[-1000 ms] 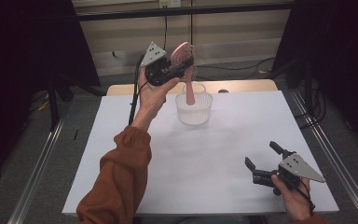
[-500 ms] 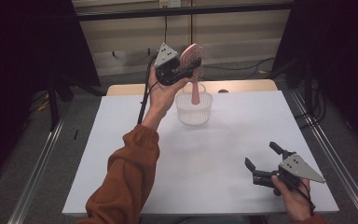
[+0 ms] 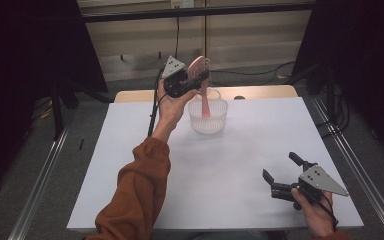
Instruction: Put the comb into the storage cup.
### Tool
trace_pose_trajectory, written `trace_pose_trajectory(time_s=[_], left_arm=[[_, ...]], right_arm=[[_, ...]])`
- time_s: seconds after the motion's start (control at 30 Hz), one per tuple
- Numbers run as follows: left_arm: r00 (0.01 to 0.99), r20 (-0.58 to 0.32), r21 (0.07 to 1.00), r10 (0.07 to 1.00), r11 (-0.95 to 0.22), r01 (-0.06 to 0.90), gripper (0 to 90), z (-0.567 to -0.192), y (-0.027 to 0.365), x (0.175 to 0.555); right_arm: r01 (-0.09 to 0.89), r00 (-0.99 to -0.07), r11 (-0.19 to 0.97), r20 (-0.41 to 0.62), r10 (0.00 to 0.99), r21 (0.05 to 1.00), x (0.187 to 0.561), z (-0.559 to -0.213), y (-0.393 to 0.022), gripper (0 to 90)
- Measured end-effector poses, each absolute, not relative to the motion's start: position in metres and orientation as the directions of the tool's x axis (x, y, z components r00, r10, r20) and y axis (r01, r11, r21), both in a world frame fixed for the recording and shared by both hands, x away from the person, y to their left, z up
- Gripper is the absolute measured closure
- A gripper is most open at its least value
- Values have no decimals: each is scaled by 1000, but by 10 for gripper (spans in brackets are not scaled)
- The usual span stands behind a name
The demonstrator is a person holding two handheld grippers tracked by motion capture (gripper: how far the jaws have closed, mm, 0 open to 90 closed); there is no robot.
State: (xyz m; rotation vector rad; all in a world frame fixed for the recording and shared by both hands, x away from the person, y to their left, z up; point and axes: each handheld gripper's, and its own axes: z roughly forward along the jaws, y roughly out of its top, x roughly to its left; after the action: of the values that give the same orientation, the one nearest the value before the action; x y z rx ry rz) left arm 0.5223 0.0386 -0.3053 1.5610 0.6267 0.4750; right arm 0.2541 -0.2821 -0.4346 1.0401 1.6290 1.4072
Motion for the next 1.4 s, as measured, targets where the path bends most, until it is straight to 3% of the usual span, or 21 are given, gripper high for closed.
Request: trace_pose_trajectory(time_s=[1.4], left_arm=[[769, -87, 981, 634, -82, 178, 643, -360, 23, 525]], right_arm=[[119, -416, 90, -33, 909, 989, 254, -436, -281, 0]])
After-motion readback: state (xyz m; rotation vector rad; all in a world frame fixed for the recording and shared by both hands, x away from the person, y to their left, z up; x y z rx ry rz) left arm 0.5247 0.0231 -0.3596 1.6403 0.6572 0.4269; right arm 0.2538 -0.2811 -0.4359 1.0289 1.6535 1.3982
